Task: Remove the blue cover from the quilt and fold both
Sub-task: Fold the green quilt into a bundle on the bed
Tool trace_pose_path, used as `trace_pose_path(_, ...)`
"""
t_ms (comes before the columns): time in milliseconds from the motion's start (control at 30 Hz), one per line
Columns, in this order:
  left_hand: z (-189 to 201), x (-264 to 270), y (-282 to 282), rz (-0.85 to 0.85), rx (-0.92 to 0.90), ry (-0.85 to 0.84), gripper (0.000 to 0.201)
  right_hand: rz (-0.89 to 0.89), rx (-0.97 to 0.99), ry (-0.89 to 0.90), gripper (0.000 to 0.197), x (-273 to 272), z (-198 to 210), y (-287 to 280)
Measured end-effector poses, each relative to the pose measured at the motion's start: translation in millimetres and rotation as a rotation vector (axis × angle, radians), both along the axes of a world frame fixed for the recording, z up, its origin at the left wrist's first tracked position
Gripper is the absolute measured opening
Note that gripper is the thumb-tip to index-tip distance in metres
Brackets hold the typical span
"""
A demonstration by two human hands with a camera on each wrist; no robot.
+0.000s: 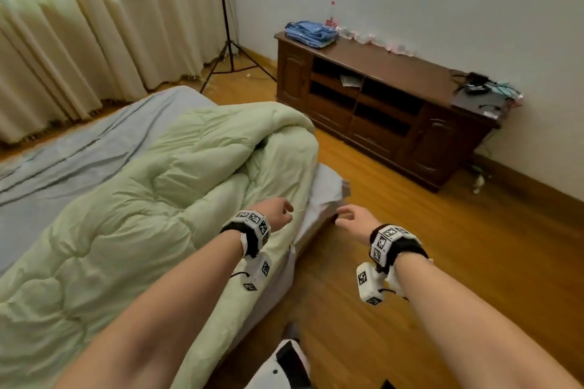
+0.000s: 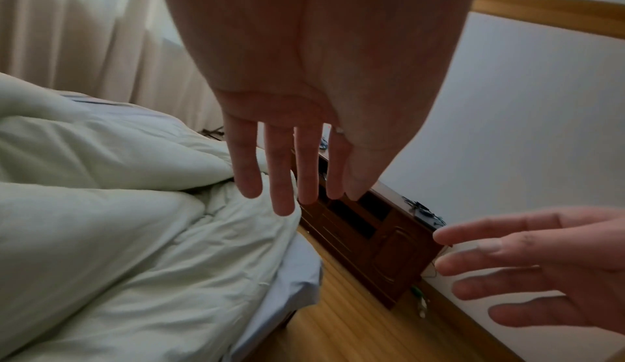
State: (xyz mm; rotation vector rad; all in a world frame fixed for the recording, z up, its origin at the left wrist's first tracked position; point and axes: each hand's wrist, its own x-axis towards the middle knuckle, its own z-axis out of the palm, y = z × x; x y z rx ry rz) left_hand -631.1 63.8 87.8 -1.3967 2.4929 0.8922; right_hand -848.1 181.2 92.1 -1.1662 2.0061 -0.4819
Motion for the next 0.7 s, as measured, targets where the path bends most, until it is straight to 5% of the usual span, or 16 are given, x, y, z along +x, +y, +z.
trace_pose_path(367,-33,-222,-174,0.031,0.063,-0.023,0.049,0.066,0.192,0.325,0.046,-244,-19,-159)
trace_pose_path(700,-42,-261,-357,0.289,-0.036,-0.112,0.046,0.422,0.295,0.367,0.053,-316,-69,-410)
